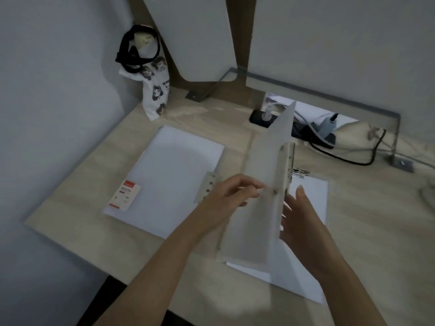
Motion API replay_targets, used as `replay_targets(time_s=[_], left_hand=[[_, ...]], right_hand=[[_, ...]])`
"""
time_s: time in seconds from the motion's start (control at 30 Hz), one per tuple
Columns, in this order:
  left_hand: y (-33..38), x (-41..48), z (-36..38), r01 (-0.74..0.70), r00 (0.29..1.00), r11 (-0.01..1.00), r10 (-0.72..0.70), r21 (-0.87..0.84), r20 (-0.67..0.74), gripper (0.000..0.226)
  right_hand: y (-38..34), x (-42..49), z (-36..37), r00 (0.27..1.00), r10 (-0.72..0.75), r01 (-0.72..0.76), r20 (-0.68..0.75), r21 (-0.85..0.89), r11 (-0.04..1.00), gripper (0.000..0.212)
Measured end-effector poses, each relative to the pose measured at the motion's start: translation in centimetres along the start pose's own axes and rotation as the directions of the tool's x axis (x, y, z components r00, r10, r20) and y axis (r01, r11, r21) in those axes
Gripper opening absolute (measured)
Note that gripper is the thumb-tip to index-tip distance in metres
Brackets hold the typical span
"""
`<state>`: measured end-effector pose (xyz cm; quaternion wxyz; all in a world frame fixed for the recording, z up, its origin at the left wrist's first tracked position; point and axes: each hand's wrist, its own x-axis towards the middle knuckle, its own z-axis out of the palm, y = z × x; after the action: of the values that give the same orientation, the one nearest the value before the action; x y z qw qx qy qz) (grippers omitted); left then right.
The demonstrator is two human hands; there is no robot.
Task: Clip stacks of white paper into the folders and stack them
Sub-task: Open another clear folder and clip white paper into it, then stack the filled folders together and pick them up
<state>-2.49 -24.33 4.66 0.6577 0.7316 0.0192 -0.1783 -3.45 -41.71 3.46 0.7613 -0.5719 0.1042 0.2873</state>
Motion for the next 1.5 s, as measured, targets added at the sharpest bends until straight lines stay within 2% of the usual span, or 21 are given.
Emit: replay_targets(time_s=[0.07, 0.17, 0.23, 0.33, 0.4, 0.47, 0.57, 0.7, 0.77, 0.83, 0.93, 1.0, 1.13, 1.23, 1.3, 1.43, 1.5], left_hand=[[-1.3, 0.5, 2.3, 0.026, 0.999, 0.999, -0.026, 0.019, 0.044, 0.019], [-5.1, 1.7, 5.0, 0.096, 0.995, 0.975, -0.096, 0.199, -0.008, 0.030], [-8.0, 2.3, 6.1, 0.215, 0.975, 0.925, -0.181, 0.314, -0.132, 0.047], [-10.4, 2.6, 7.4, 0.395, 0.915, 0.827, -0.314, 0.399, -0.255, 0.070], [-11.2, 2.8, 7.8, 0.437, 0.896, 0.808, -0.353, 0.395, -0.271, 0.079], [-11.6, 2.9, 8.0, 0.449, 0.889, 0.810, -0.362, 0.378, -0.280, 0.083], [-11.9, 3.0, 7.4, 0.446, 0.883, 0.816, -0.334, 0.369, -0.329, 0.082], [-11.4, 2.8, 5.3, 0.429, 0.884, 0.843, -0.319, 0.325, -0.340, 0.067], [-10.6, 2.7, 3.7, 0.373, 0.898, 0.867, -0.247, 0.330, -0.365, 0.057], [-9.5, 2.6, 1.4, 0.329, 0.899, 0.863, -0.162, 0.383, -0.407, 0.049], [-9.2, 2.4, -3.3, 0.305, 0.886, 0.812, -0.050, 0.497, -0.462, 0.052], [-9.8, 2.2, -7.5, 0.338, 0.867, 0.769, -0.029, 0.543, -0.498, 0.054], [-11.0, 1.9, -15.3, 0.494, 0.760, 0.686, -0.042, 0.535, -0.648, 0.059], [-12.1, 2.3, -20.0, 0.615, 0.686, 0.691, -0.230, 0.381, -0.691, 0.066], [-13.0, 2.8, -22.1, 0.650, 0.670, 0.717, -0.387, 0.251, -0.633, 0.073], [-15.2, 3.5, -23.9, 0.668, 0.634, 0.737, -0.495, 0.099, -0.595, 0.083], [-13.9, 3.7, -23.6, 0.670, 0.614, 0.742, -0.535, 0.025, -0.581, 0.069]], right_hand=[[-0.4, -1.4, -2.3, 0.999, -0.012, 0.013, -0.048, 0.038, 0.999, 0.058], [1.3, -2.3, -6.1, 0.961, -0.015, 0.018, -0.275, 0.008, 1.000, 0.036], [3.0, -2.1, -8.5, 0.899, -0.040, -0.021, -0.436, -0.134, 0.991, 0.019], [5.6, -0.9, -11.5, 0.824, -0.012, -0.244, -0.567, -0.374, 0.895, 0.011], [7.2, 0.0, -12.6, 0.806, -0.011, -0.370, -0.591, -0.520, 0.770, 0.020], [7.9, 0.5, -12.7, 0.814, -0.042, -0.398, -0.580, -0.609, 0.686, 0.033], [8.0, 0.4, -12.2, 0.842, -0.094, -0.354, -0.531, -0.676, 0.647, 0.040], [7.7, 0.6, -11.3, 0.815, -0.127, -0.377, -0.565, -0.684, 0.625, 0.045], [7.4, 1.1, -9.9, 0.809, -0.187, -0.351, -0.558, -0.712, 0.608, 0.052], [6.7, 2.2, -7.3, 0.836, -0.207, -0.281, -0.508, -0.722, 0.633, 0.053], [6.0, 4.4, -2.7, 0.911, -0.202, -0.132, -0.360, -0.716, 0.685, 0.050], [6.2, 6.6, 0.7, 0.949, -0.169, -0.069, -0.267, -0.698, 0.713, 0.049], [7.0, 10.7, 6.5, 0.977, -0.014, -0.106, -0.214, -0.540, 0.835, 0.047], [7.6, 13.4, 9.3, 0.953, 0.156, -0.230, -0.259, -0.291, 0.929, 0.045], [7.8, 14.8, 10.2, 0.920, 0.243, -0.311, -0.308, -0.195, 0.930, 0.031], [7.3, 16.3, 11.1, 0.857, 0.348, -0.410, -0.379, -0.094, 0.907, 0.006], [7.4, 16.8, 10.9, 0.830, 0.369, -0.436, -0.419, -0.074, 0.897, 0.024]])
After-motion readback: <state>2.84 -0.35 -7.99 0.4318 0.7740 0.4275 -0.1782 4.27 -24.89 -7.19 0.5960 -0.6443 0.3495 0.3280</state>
